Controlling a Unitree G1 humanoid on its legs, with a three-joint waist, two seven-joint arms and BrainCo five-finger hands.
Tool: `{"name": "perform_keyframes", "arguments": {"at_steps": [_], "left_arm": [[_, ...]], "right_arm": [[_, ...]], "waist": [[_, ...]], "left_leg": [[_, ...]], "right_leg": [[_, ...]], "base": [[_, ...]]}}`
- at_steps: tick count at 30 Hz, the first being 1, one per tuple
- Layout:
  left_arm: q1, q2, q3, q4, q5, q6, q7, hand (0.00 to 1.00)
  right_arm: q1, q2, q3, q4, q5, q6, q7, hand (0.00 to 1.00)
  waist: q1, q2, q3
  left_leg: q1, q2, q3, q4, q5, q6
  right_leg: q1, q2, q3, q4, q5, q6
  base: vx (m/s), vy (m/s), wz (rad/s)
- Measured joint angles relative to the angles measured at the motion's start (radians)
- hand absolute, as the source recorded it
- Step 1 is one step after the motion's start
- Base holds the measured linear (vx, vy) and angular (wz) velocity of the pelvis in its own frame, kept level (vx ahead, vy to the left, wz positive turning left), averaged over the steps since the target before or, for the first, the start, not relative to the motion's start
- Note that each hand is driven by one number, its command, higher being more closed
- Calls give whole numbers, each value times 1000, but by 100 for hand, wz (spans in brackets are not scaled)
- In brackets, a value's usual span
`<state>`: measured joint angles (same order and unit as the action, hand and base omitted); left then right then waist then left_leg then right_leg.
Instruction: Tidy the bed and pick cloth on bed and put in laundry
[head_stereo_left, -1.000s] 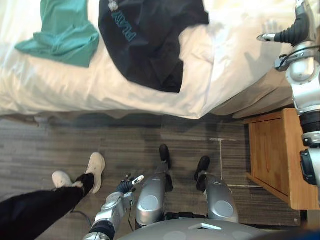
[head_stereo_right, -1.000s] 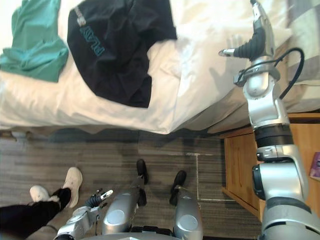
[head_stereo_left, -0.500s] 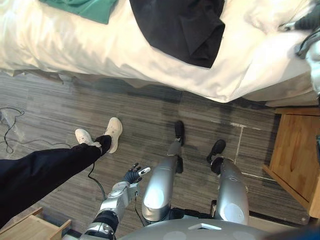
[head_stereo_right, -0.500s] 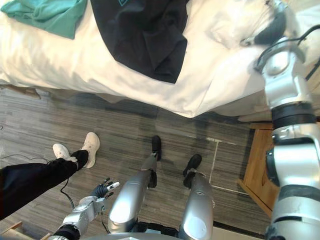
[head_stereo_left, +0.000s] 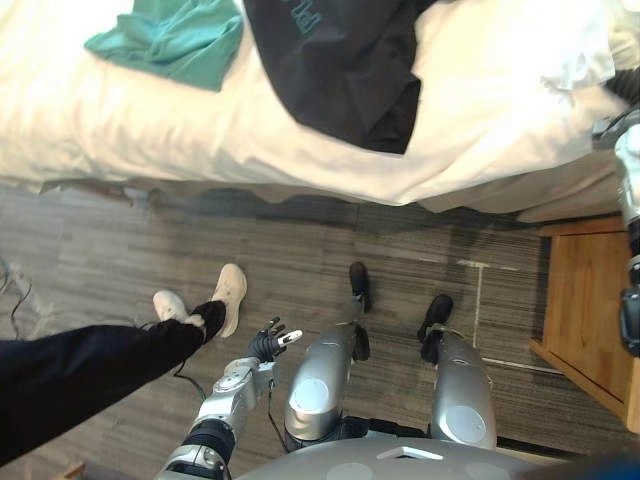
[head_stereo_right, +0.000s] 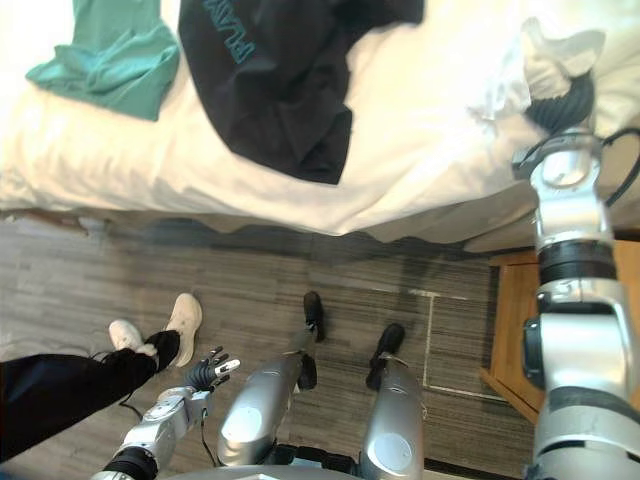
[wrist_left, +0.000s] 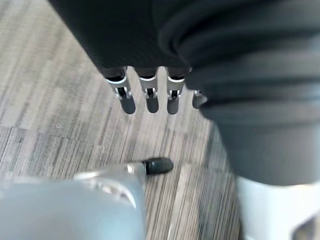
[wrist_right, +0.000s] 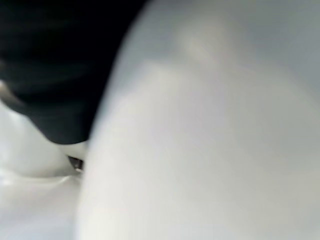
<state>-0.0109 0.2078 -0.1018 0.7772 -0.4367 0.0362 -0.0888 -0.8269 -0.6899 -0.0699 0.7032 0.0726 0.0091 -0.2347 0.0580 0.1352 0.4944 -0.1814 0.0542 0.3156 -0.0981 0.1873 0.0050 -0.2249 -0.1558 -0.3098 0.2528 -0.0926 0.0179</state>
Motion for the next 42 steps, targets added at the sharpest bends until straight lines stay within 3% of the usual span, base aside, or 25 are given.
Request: {"name": "perform_keyframes", "arguments": {"at_steps": [4, 7, 8, 12, 15, 19, 22, 25, 26, 30, 33, 38, 42], "left_arm": [[23, -8, 18, 9, 43, 0, 5, 0], [28, -36, 24, 76, 78, 1, 12, 0], [44, -57, 24, 95, 101, 0, 19, 0], [73, -75, 34, 111, 113, -10, 26, 0], [78, -85, 52, 140, 117, -9, 38, 0], [80, -89, 79, 157, 146, -1, 51, 0], [90, -90, 85, 158, 153, 1, 49, 0], [102, -89, 87, 158, 154, 3, 45, 0], [110, -89, 87, 157, 154, 5, 44, 0], [117, -80, 90, 156, 154, 10, 43, 0], [121, -73, 93, 149, 154, 22, 42, 0], [147, -35, 92, 149, 154, 30, 22, 0], [181, -30, 87, 151, 142, 40, 22, 0]], "right_arm": [[210, 156, -109, -68, 109, -28, -50, 0], [367, 294, -175, -124, 167, -91, -99, 0], [418, 352, -176, -141, 191, -127, -124, 0], [502, 476, -178, -105, 210, -171, -165, 0], [613, 567, -208, 42, 261, -164, -188, 0], [755, 628, -248, 172, 301, -145, -238, 0], [782, 627, -279, 183, 326, -144, -281, 0], [787, 619, -320, 187, 338, -144, -319, 0], [786, 609, -346, 187, 338, -145, -332, 100], [782, 560, -412, 120, 336, -152, -337, 100], [773, 509, -404, 3, 327, -158, -275, 100], [665, 428, -357, -140, 355, -160, -75, 100], [483, 368, -327, -178, 559, -152, 93, 100]], "waist": [[-36, -64, -41], [-58, -94, -94], [-59, -94, -126], [-52, -92, -187], [-55, -92, -217], [-77, -87, -222], [-97, -87, -226], [-95, -89, -248], [-95, -90, -259], [-86, -96, -277], [-84, -96, -277], [-82, -104, -278], [-71, -100, -273]], "left_leg": [[70, 10, 60, 0, -26, -26], [118, 19, 87, -1, -47, -33], [144, 22, 98, -5, -60, -36], [195, 31, 111, -6, -84, -46], [218, 34, 114, -6, -99, -50], [251, 32, 121, -6, -108, -62], [254, 34, 131, -7, -108, -62], [254, 34, 129, -7, -108, -61], [255, 34, 122, -7, -111, -58], [260, 29, 112, -7, -117, -50], [261, 22, 113, -7, -125, -42], [249, 11, 119, -7, -130, -26], [237, 2, 118, -6, -128, -24]], "right_leg": [[63, 19, 50, -63, 19, 8], [115, 36, 76, -106, 29, 10], [146, 43, 84, -131, 31, 11], [209, 58, 88, -169, 30, 9], [242, 62, 88, -189, 28, 9], [274, 62, 91, -207, 26, 12], [274, 64, 97, -208, 26, 12], [277, 65, 92, -211, 25, 13], [283, 65, 85, -214, 22, 18], [297, 60, 79, -218, 17, 25], [295, 51, 81, -217, 15, 29], [275, 44, 104, -212, 24, 35], [262, 40, 103, -208, 32, 31]], "base": [[50, -7, -52], [99, -20, -31], [111, -16, -29], [122, -26, -9], [139, -27, -6], [90, -12, -12], [21, -5, -9], [-1, 6, 5], [5, 11, 19], [4, 27, 10], [0, 48, -1], [44, 41, -10], [58, 18, 4]]}}
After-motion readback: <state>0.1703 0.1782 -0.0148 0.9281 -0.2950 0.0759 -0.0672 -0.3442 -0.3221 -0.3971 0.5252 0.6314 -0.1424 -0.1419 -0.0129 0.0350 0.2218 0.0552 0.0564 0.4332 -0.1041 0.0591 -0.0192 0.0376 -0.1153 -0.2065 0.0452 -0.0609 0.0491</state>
